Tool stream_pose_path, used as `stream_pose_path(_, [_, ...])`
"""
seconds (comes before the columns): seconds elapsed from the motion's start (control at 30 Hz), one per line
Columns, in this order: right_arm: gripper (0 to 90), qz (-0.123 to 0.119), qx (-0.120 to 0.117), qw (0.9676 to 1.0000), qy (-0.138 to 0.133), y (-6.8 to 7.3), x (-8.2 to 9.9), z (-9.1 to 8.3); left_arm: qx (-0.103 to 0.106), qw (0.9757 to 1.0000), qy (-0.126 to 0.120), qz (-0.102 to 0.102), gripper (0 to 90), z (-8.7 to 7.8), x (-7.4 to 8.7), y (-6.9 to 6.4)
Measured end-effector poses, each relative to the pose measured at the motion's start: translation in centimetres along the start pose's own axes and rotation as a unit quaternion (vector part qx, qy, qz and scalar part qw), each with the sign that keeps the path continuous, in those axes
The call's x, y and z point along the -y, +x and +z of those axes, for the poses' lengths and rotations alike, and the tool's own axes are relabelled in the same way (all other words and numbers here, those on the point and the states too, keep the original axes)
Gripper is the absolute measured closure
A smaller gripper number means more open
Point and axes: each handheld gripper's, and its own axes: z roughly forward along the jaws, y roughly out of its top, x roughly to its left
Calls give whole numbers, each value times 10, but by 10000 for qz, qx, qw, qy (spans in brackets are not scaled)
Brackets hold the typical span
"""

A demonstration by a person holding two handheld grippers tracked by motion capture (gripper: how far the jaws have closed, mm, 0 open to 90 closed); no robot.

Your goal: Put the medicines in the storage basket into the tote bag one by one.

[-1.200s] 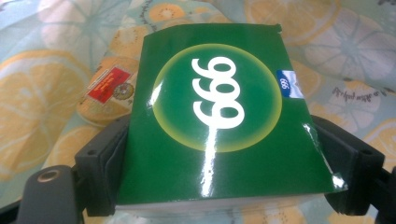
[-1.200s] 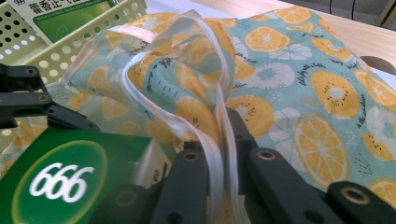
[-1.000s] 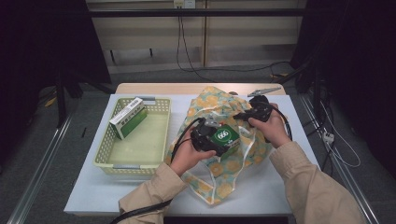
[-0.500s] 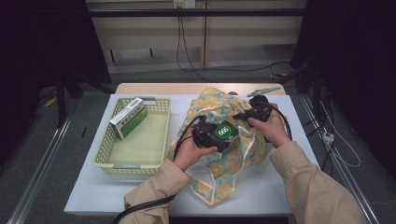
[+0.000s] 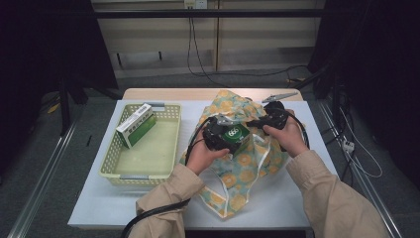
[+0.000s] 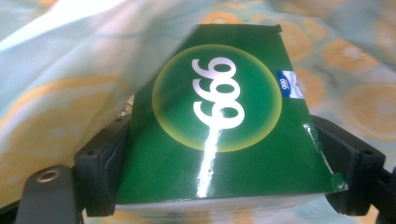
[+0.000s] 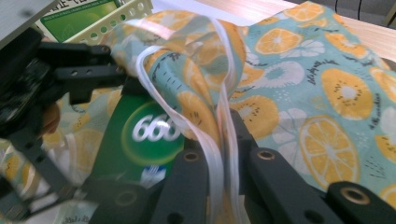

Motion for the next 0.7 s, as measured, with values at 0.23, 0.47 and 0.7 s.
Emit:
stream_pose_path(0.23, [882,5,-49,10000,43,1,0,6,-305,9995,-40,-110,163,7,-5,20])
stream_pose_path(0.47, [881,56,-80,9999,49,0,1,11,-416,9988,-181,-177,153,18,-8,31])
stream_pose_path(0.7, [882,77,-87,9999,44,-2,1,11,-103,9996,40,-266,116,9,-10,28])
